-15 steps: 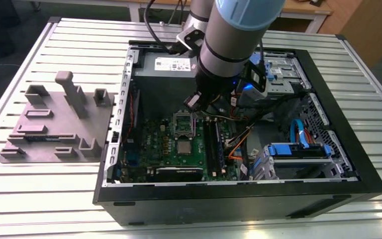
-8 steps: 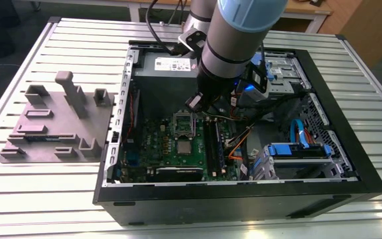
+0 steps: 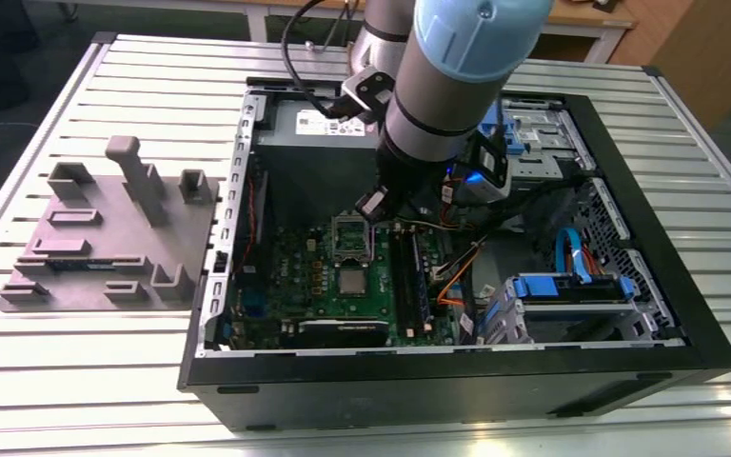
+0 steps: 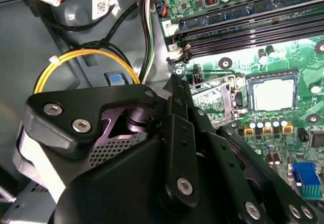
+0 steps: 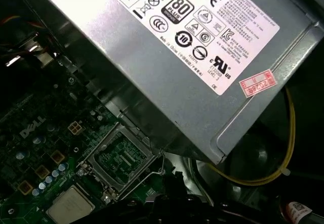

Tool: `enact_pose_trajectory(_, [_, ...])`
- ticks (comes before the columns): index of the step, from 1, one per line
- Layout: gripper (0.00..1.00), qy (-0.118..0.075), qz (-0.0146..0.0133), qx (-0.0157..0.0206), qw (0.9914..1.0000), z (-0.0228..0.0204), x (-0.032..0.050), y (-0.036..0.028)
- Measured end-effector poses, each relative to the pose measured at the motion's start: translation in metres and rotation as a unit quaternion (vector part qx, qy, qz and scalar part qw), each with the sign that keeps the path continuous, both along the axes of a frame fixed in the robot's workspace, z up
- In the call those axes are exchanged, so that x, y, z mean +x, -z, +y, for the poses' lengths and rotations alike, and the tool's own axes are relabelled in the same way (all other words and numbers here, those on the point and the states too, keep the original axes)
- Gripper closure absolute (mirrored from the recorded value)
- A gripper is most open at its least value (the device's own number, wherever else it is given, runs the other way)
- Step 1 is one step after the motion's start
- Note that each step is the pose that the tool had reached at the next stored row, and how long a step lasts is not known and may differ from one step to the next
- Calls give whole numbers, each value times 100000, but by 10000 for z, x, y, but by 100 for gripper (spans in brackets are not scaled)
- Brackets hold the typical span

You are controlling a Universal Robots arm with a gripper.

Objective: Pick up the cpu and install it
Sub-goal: 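Close the cpu cover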

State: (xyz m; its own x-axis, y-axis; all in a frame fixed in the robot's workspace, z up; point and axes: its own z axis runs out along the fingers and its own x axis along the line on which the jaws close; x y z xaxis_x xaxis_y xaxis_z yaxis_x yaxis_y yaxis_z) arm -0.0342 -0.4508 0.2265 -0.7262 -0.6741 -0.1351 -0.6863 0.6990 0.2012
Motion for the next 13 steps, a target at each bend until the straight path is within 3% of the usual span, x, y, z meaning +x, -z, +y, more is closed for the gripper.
enact_pose_trajectory(4, [90,-54,-1,11,100000,0,2,52])
enact_pose_trajectory(10, [90,-57,2,14,100000,1,2,60])
enact_pose_trajectory(13, [90,-88,1,204,100000,3,2,65])
